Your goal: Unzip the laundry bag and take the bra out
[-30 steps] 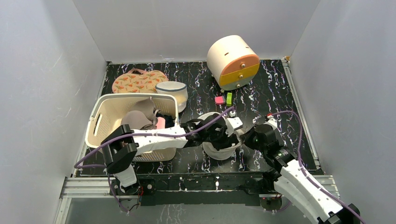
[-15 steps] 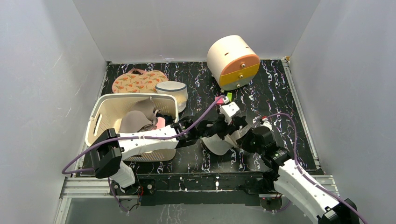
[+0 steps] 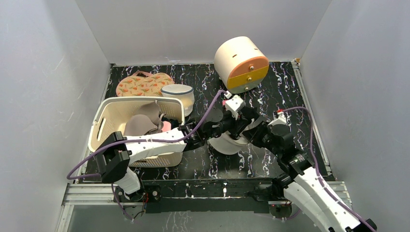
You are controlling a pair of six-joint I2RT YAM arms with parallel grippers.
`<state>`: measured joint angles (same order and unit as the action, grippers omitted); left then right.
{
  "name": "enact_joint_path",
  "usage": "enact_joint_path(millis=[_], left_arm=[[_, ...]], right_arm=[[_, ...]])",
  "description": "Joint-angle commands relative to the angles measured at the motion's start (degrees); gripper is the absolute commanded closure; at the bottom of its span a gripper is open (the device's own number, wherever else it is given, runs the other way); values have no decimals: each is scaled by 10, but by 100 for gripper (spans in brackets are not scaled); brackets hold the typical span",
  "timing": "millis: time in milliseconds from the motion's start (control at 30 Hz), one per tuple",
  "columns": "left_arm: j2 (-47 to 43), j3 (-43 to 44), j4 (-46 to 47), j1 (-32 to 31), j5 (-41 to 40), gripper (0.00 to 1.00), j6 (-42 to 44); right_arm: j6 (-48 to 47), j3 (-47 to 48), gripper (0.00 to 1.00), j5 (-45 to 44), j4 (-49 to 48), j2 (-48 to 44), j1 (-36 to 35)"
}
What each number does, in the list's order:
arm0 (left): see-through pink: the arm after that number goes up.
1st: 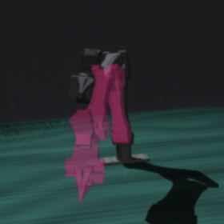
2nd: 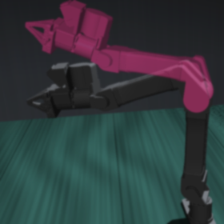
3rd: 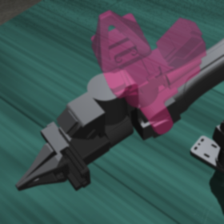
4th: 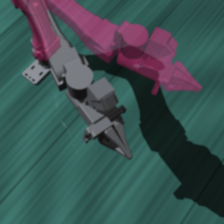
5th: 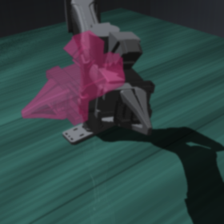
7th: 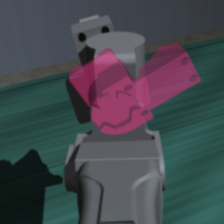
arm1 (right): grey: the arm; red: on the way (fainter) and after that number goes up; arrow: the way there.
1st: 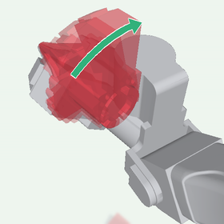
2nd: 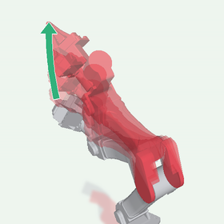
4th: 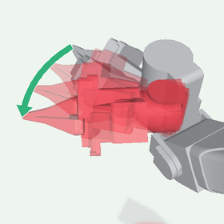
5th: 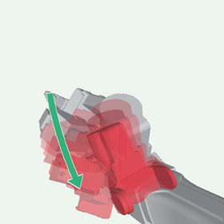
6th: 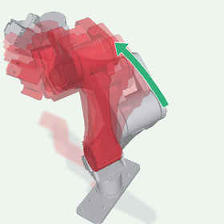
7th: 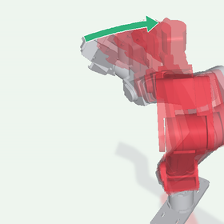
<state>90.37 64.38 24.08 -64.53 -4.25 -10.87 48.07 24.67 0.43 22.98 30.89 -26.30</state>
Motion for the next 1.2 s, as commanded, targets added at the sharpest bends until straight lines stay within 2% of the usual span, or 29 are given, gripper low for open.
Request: enact_joint_path(millis=[0, 200, 367, 567, 767, 900, 1033, 1100, 1167], left_arm=[[12, 4, 28, 9, -37, 100, -19], [5, 36, 12, 21, -14, 100, -60], [-23, 69, -12, 21, 33, 100, -76], [-91, 75, -34, 21, 67, 100, -77], [-162, 62, -4, 21, 149, 100, -68], [-157, 140, -82, 22, 194, 100, -45], [-155, 220, -166, 22, 132, 100, -3], [-163, 239, -189, 22, 56, 100, 28], [-166, 260, -217, 22, -63, 100, 55]], right_arm=[[-23, 46, 86, 2, -11, 15, -2], [-16, 15, 85, 25, -31, 37, -2], [-16, -12, 86, 6, -38, 36, -2], [-20, -26, 86, -20, -33, 29, -2], [-22, -32, 87, -32, -33, 28, -2], [-22, -35, 89, -29, -34, 32, -2], [-22, -39, 90, -26, -32, 29, -2], [-22, -40, 90, -26, -29, 27, -2], [-22, -40, 90, -27, -27, 22, -2]])
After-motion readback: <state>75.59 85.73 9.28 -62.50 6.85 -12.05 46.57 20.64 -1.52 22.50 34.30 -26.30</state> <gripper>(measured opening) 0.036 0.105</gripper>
